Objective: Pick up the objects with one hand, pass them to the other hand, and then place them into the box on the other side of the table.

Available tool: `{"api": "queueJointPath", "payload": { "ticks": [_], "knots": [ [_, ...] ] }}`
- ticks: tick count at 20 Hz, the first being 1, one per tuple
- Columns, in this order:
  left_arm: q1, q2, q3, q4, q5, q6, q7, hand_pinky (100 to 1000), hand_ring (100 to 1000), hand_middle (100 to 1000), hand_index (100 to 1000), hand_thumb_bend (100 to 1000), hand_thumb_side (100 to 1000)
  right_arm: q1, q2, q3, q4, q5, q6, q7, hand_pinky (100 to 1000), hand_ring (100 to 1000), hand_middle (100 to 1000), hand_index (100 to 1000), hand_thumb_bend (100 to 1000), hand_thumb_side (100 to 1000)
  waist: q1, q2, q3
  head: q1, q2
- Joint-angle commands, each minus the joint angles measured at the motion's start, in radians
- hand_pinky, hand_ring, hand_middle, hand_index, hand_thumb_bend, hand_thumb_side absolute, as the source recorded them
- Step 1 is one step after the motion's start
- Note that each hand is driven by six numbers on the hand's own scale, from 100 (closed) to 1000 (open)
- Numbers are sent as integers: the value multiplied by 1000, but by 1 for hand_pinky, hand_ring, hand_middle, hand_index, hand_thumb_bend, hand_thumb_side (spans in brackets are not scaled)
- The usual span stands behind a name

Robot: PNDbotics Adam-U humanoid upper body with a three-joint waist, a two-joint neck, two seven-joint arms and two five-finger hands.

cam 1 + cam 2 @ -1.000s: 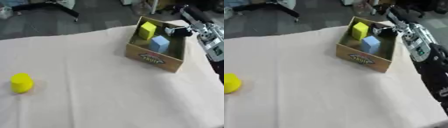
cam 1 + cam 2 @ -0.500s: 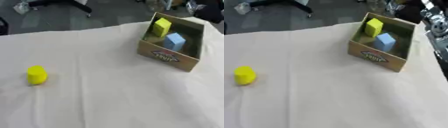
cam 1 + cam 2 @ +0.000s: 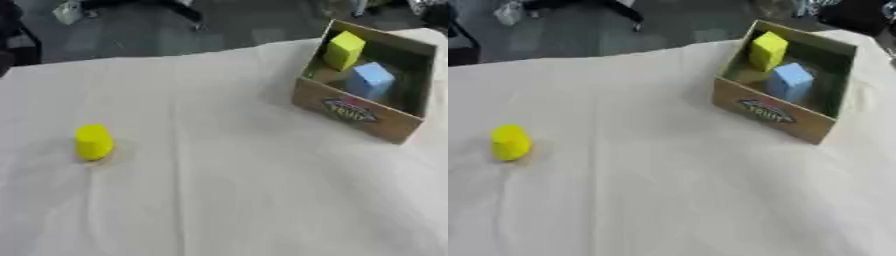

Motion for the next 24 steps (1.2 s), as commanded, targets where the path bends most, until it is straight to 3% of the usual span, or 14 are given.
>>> {"api": "queueJointPath", "payload": {
  "ticks": [1,6,15,24],
  "knots": [
    [-9,71,-2,-4,36,7,-94,792,735,665,821,676,730,-17,-42,-2,-26,-5,-3,12,974,752,781,870,100,413,11,-28,-1,17,8],
    [-1,100,-18,12,93,27,-182,798,739,671,828,717,662,-13,-45,-2,-38,-3,-5,10,971,750,778,868,100,408,11,-27,0,62,9],
    [-22,145,-79,14,120,64,-352,819,761,701,817,743,588,-1,-48,-2,-44,9,-6,1,968,745,771,862,100,409,11,-25,-2,87,0],
    [-79,138,-156,0,63,121,-393,814,756,697,841,715,498,2,-51,6,-42,24,-14,-3,964,738,765,856,100,400,9,-23,-5,96,-5]
  ]
}}
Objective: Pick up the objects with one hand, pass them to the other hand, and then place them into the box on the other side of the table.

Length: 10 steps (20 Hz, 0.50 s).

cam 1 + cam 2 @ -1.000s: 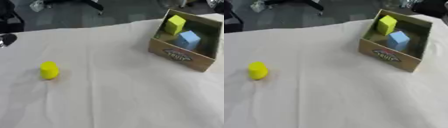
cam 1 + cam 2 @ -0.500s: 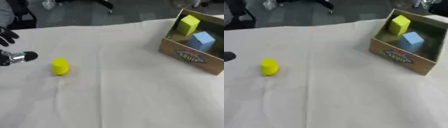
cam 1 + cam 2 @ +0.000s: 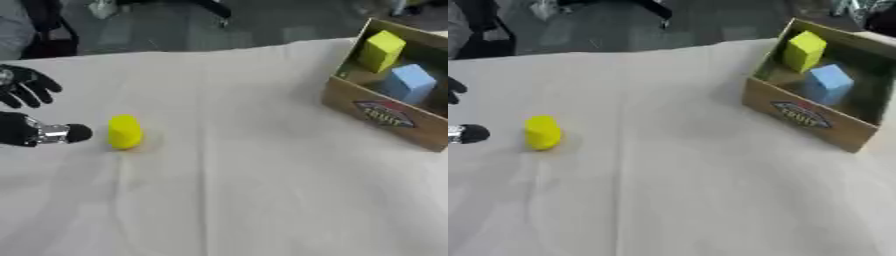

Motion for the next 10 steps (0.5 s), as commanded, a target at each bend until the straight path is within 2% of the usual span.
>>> {"api": "queueJointPath", "payload": {
  "ticks": [1,5,10],
  "knots": [
    [-33,26,-16,-12,-32,44,-29,814,755,696,835,705,471,-11,-40,-6,-16,6,-4,-5,964,737,765,855,100,401,8,-24,1,5,-11],
    [-69,-3,-33,5,-76,48,-29,812,751,682,810,639,316,-8,-37,-7,-17,6,-4,-5,965,737,762,854,100,404,6,-24,5,9,-17],
    [-102,-34,-57,52,-110,42,-57,801,754,674,797,576,184,-9,-34,-3,-20,5,-6,-1,964,736,761,854,100,404,6,-24,8,18,-24]
  ]
}}
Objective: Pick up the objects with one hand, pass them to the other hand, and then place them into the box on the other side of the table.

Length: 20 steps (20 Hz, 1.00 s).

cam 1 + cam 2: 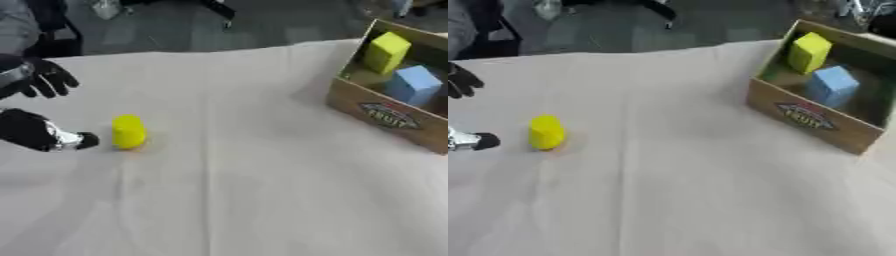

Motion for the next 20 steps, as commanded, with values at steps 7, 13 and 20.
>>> {"api": "queueJointPath", "payload": {
  "ticks": [7,13,20],
  "knots": [
    [-33,-15,-35,110,-44,13,-82,806,749,670,767,475,100,-8,-40,-3,-21,10,-8,1,962,733,758,853,100,396,5,-25,3,20,-14],
    [-47,-31,-70,158,-58,-9,-109,814,755,665,763,517,100,1,-36,-3,-18,15,-8,2,963,731,757,853,100,405,4,-28,4,20,-2],
    [-45,-55,-91,229,-104,-13,-123,815,758,675,797,540,100,5,-32,0,-17,19,-11,3,962,730,756,854,100,406,2,-31,2,25,3]
  ]
}}
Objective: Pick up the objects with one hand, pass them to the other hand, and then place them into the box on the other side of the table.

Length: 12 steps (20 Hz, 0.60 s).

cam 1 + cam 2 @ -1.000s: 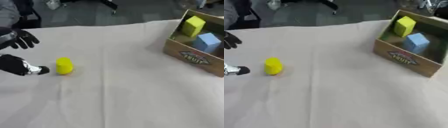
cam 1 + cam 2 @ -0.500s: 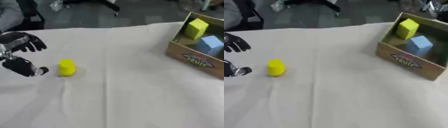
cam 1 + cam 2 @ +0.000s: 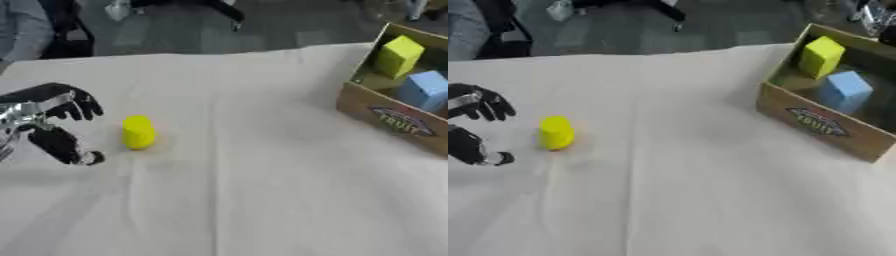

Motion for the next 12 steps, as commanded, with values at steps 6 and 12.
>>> {"api": "queueJointPath", "payload": {
  "ticks": [6,12],
  "knots": [
    [-20,5,-7,14,-22,53,-56,803,752,677,818,574,100,1,-29,-9,-16,12,-5,-4,962,729,755,853,100,407,1,-31,-1,2,2],
    [-34,-18,-6,14,-74,76,-5,817,758,683,805,620,110,8,-26,-11,-15,17,-6,-6,963,728,754,853,100,411,-1,-30,-1,-4,3]
  ]
}}
